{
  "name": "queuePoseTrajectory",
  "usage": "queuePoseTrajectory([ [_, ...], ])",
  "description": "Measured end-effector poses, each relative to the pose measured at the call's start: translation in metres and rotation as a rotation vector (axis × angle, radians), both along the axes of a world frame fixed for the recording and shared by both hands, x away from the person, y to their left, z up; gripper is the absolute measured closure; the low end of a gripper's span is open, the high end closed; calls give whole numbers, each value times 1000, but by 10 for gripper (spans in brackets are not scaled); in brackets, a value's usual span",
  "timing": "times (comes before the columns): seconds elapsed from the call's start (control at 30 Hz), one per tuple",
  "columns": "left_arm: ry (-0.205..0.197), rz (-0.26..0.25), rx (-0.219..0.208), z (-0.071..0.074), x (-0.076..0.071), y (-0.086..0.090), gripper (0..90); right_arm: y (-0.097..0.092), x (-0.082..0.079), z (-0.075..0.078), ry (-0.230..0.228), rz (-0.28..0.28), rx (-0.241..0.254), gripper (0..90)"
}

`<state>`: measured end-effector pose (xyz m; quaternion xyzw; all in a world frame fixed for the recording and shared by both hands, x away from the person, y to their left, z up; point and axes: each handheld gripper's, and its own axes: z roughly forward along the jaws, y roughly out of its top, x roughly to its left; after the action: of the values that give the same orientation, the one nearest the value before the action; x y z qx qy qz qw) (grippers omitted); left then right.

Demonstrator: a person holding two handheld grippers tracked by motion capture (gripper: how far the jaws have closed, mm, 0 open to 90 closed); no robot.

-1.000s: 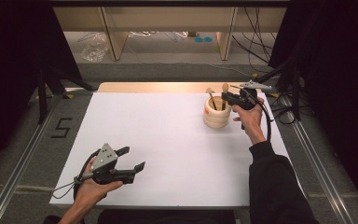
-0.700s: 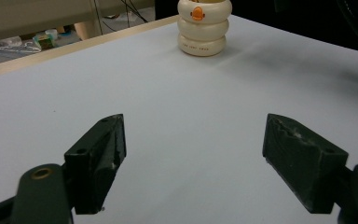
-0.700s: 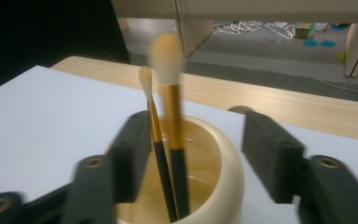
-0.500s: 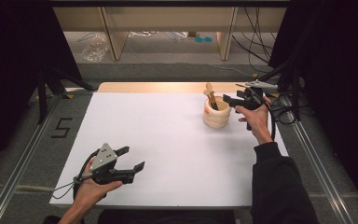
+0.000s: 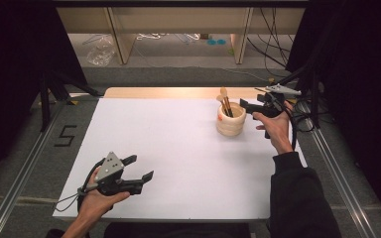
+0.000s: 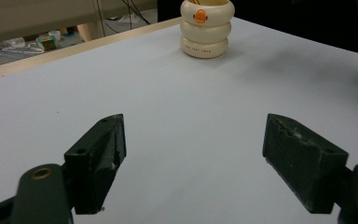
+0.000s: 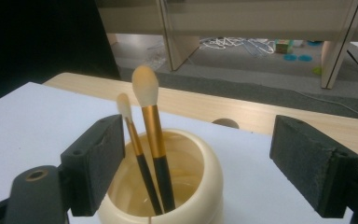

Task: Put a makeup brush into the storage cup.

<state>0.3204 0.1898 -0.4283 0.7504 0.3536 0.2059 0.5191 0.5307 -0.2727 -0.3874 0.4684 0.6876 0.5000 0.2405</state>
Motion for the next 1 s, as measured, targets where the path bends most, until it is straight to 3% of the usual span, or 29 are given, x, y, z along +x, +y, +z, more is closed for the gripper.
queuePoseTrajectory([
  [0.17,-1,10,2,1,0,1,213,4,-11,7,-32,13,20,183],
  [0.33,-12,11,6,1,0,2,213,10,-23,12,-54,24,7,176],
  [0.37,-2,22,-11,1,0,2,212,11,-26,13,-54,30,9,173],
  [0.5,-11,13,-11,1,1,3,211,15,-36,15,-42,32,9,161],
  [0.57,-1,25,-10,2,0,2,210,16,-41,15,-62,34,8,160],
  [1.0,-12,21,-14,2,1,3,183,31,-86,14,-89,87,16,162],
])
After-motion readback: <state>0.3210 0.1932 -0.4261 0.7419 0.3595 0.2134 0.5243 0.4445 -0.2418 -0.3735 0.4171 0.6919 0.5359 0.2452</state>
